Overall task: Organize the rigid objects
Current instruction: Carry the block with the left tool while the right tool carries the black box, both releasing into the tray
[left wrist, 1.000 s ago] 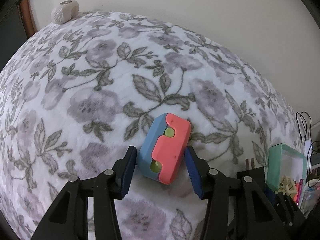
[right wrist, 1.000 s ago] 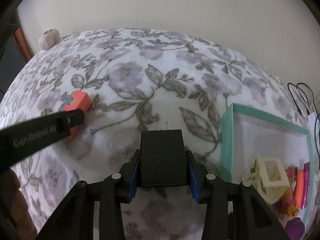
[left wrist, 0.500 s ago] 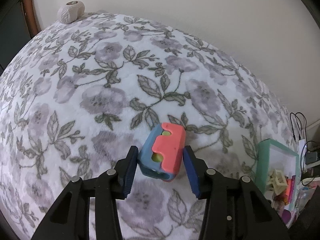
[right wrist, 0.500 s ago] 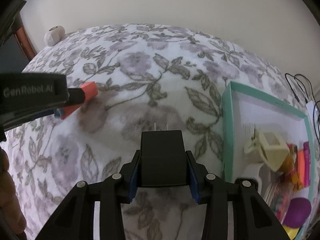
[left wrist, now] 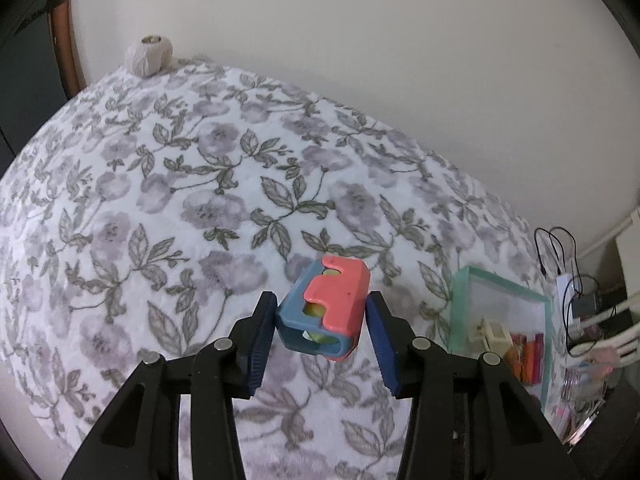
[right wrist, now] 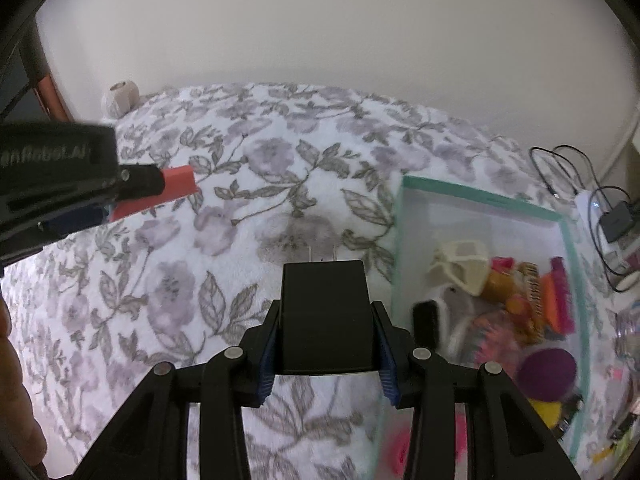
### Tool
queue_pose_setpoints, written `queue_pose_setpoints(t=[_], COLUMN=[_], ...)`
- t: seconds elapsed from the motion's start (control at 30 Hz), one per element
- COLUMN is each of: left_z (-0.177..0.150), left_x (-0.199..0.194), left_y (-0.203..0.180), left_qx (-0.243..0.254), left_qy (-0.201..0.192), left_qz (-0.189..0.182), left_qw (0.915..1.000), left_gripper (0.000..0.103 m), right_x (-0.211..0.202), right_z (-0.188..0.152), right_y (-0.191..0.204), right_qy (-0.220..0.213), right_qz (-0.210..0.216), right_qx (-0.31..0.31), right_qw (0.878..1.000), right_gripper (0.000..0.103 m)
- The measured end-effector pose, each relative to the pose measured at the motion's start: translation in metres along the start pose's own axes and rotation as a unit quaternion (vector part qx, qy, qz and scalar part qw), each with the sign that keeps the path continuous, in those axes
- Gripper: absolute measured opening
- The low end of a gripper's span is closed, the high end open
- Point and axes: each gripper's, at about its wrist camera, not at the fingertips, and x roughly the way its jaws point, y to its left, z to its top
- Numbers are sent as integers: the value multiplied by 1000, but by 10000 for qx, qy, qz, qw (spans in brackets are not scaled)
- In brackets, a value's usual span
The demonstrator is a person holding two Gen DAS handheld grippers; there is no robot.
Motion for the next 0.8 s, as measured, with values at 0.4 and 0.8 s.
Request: queue_pose_setpoints(t=[0.4,0.8], left_z=[-39,-73], left_x=[-58,-95], left_y=[-12,-53], left_qx=[335,897], left_qy=[-383,-793], left_qz=[-134,-534], left_qw=[9986,9914], left_gripper=[47,47], right_x=[-55,-81], right_z=[-27,-43], right_y=[-34,-64], right_qy=[-216,-279], right_qz=[-84,-57], right_qx=[341,632], right_qw=[9991,9976], right_gripper=[44,44])
